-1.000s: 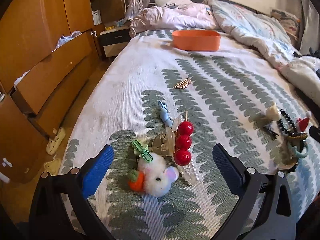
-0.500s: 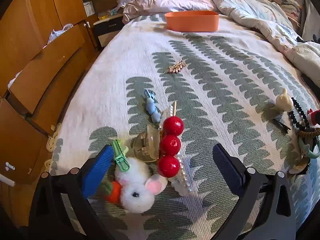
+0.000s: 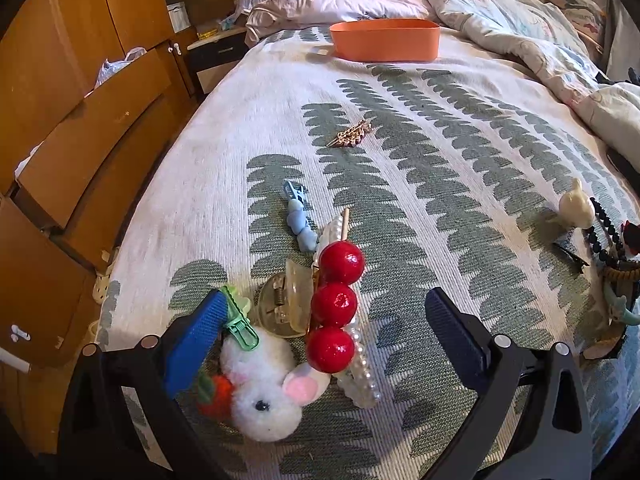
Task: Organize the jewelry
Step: 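Grasp the red bead pin and pearl clip with the left tool while the right tool grasps the Santa-hat clip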
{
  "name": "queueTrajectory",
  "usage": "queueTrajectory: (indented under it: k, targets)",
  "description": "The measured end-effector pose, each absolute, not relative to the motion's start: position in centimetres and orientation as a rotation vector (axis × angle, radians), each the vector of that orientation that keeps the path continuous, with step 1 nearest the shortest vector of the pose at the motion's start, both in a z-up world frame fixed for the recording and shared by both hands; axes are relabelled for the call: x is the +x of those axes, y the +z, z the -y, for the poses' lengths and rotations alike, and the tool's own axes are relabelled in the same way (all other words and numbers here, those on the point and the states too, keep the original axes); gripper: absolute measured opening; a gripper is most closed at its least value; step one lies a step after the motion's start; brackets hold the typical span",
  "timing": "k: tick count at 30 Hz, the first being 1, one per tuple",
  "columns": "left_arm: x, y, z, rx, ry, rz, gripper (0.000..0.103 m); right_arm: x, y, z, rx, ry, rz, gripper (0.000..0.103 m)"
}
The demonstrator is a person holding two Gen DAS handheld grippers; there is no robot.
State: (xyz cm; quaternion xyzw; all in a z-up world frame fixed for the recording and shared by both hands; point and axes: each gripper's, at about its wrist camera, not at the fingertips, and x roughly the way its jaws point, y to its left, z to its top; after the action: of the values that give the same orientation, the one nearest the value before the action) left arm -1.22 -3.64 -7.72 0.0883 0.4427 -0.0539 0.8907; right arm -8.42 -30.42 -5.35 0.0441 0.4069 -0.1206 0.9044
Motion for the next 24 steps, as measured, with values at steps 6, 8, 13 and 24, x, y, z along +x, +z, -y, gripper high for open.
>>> queueTrajectory:
  k: [6, 8, 13, 24]
  targets:
    - [-1.0, -7.9, 3.8, 0.192, -0.096, -0.921, 0.098, -8.3, -5.6, 31.0, 0.136, -0.248, -0.847, 0.03]
    - [-1.1, -7.9, 3.7, 0.187, -0.097, -0.917, 0.098, -8.4, -5.7, 31.3, 0.148, -0.253, -0.851, 0.026]
    - [-1.2, -7.6, 3.4, 0.174, -0.095, -0.906, 0.079, -8.8, -5.4, 31.6, 0.191, -0.229, -0.833, 0.023]
    - [-1.5, -7.3, 3.4, 0.169, -0.125, -0.891, 0.04, -9.4, -4.9, 31.5, 0.211, -0.21, -0.8, 0.023]
